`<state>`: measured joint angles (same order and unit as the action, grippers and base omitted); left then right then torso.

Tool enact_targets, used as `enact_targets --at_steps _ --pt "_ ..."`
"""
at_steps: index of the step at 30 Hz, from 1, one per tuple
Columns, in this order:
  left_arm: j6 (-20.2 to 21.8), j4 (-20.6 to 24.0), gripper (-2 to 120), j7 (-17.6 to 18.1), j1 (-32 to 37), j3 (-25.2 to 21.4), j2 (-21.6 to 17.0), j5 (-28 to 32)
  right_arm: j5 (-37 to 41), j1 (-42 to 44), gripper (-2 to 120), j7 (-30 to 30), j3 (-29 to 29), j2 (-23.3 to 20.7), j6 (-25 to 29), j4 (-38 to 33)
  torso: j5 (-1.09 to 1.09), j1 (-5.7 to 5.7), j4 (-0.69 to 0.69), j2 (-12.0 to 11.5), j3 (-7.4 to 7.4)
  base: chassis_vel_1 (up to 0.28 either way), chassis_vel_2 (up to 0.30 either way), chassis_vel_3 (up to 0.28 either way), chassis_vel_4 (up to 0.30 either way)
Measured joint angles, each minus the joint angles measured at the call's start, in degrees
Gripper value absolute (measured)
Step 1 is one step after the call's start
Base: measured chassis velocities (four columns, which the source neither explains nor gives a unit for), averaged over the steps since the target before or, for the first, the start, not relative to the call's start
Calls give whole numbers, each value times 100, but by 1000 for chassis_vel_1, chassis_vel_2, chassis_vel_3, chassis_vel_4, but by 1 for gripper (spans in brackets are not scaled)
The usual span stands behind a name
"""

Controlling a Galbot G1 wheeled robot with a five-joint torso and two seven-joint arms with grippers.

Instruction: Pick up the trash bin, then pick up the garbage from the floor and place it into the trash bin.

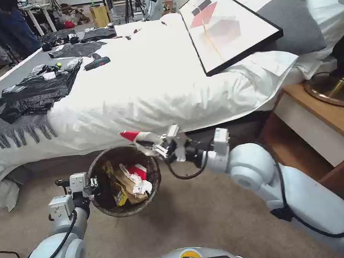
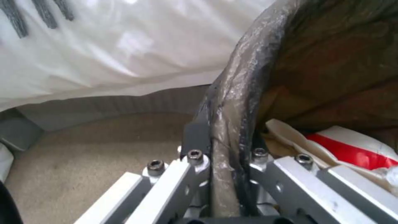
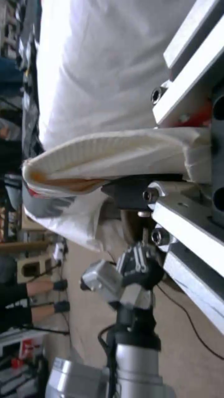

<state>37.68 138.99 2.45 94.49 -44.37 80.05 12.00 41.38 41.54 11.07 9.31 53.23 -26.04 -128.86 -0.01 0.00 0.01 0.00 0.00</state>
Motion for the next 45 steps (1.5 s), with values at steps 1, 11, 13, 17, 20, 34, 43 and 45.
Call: enact_targets --at_steps 1,11,13,17,20,34,43,45 --pt "1 3 4 1 -1 -6 -2 1 -1 -108 0 -14 147 12 -23 19 0 0 0 0 0 0 0 0 0" --pt "6 5 4 4 -20 -2 2 3 5 -551 0 -149 918 110 -163 194 0 0 -1 0 0 0 0 0 0" --pt "7 5 4 4 -23 -1 1 3 -1 -582 0 -153 993 127 -178 228 0 0 -1 0 0 0 0 0 0" --pt "9 6 4 4 -30 0 0 2 -62 -643 0 -159 1206 157 -200 337 0 0 -2 0 0 0 0 0 0" --pt "10 5 4 5 -35 3 0 2 -175 -687 0 -171 1399 227 -202 511 0 0 -1 0 0 0 0 0 0" --pt "10 -11 4 4 -64 2 -6 12 -413 -767 9 -283 1741 468 -217 964 0 0 -1 0 0 0 0 0 0" --pt "10 -33 4 -8 -93 1 -3 20 -443 -807 41 -344 1774 540 -213 1070 1 0 -1 0 0 0 0 0 0" --pt "13 -33 4 -9 -94 1 -4 21 -445 -810 50 -366 1777 565 -209 1101 1 0 -1 0 0 0 0 0 0"
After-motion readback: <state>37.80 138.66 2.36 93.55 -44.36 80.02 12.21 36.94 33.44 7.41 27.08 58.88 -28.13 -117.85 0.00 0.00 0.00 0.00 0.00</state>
